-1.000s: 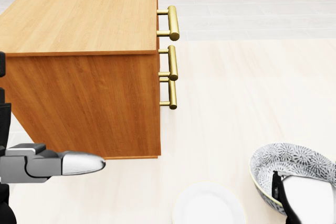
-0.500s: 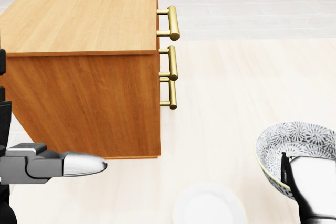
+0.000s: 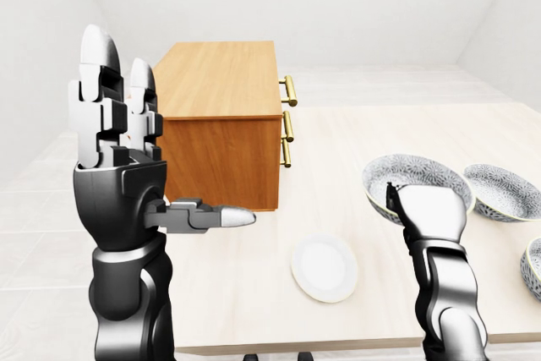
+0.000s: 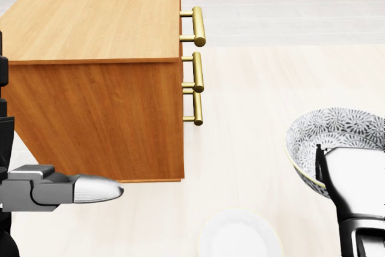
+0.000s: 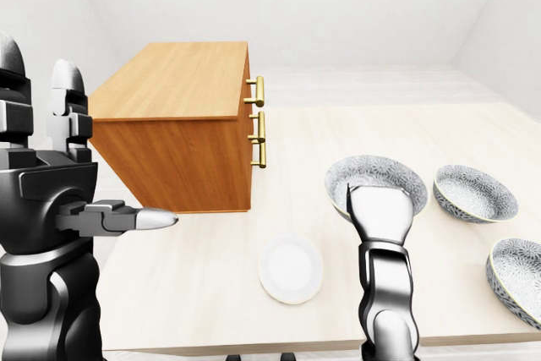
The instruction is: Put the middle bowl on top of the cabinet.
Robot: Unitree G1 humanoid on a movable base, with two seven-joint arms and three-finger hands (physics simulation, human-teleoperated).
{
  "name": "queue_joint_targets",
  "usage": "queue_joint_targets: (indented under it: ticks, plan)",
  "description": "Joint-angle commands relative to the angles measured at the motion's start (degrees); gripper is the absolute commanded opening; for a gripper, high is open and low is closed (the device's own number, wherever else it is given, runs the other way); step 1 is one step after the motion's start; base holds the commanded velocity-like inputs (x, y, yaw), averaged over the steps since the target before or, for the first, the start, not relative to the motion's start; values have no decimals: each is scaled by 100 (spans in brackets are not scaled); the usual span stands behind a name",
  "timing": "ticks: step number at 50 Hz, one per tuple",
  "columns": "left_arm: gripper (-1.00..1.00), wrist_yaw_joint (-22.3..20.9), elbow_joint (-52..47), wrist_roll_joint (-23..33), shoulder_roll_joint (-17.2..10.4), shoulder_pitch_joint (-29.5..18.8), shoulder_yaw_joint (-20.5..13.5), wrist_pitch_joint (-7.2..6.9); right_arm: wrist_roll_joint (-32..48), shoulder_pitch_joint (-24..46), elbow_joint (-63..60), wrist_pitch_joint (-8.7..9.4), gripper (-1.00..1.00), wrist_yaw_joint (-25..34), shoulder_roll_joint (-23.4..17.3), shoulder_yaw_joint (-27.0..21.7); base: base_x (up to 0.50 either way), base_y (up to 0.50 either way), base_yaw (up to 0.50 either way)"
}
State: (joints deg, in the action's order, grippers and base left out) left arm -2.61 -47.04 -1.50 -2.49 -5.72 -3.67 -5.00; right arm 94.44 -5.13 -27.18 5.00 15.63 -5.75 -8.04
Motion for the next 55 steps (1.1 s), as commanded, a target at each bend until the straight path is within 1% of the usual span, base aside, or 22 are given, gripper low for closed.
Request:
queue_joint_targets:
  ticks: [1, 8, 11, 22, 34, 37, 41, 43, 44, 45, 46, 48, 52, 55]
  plan:
    - [100, 2, 10, 12, 0, -4, -26, 0, 143, 543, 49, 0, -100, 79, -68, 127, 0, 0, 0]
    - [100, -9, 58, 25, -3, 25, -16, 0, -66, 911, 52, 0, -100, 300, -197, 1, 0, 0, 0]
    - [100, -7, 31, 24, -4, 14, -27, 0, -103, 1029, 154, 0, -100, 299, -236, -2, 0, 0, 0]
    - [100, -24, 143, 53, -7, 3, -49, 0, -294, 2022, 1113, 0, -100, 297, -489, 89, 0, 0, 0]
    - [100, -15, 118, 72, -3, 13, -15, 0, -690, 2508, 1516, 0, -100, 243, -582, 173, 0, 0, 0]
    - [100, -21, 125, 61, 6, 41, -19, 0, -637, 2641, 1629, 0, -100, 222, -611, 255, 0, 0, 0]
    - [100, -32, 134, 68, 3, 43, -9, 0, -926, 2779, 1744, 0, -100, 151, -585, 236, 0, 0, 0]
    - [100, -36, 124, 63, 5, 63, -18, 0, -1337, 2849, 1744, 0, -100, 146, -524, 189, 0, 0, 0]
    - [100, -35, 139, 66, 4, 57, -21, 0, -1176, 2891, 1798, 0, -100, 111, -605, 252, 0, 0, 0]
    - [100, -35, 152, 69, 2, 47, -20, 0, -1360, 2993, 1734, 0, -100, 208, -588, 227, 0, 0, 0]
    - [100, -32, 141, 70, 3, 43, -17, 0, -1453, 3001, 1744, 0, -100, 131, -567, 210, 0, 0, 0]
    - [100, -39, 140, 88, 5, 97, 22, 0, -1402, 3019, 1826, 0, -100, 69, -608, 276, 0, 0, 0]
    - [100, -36, 109, 110, -2, 47, 24, 0, -1301, 3217, 2047, 0, -100, 15, -691, 331, 0, 0, 0]
    - [100, -50, 120, 118, 2, 82, 32, 0, -1291, 3458, 2098, 0, -100, 207, -765, 350, 0, 0, 0]
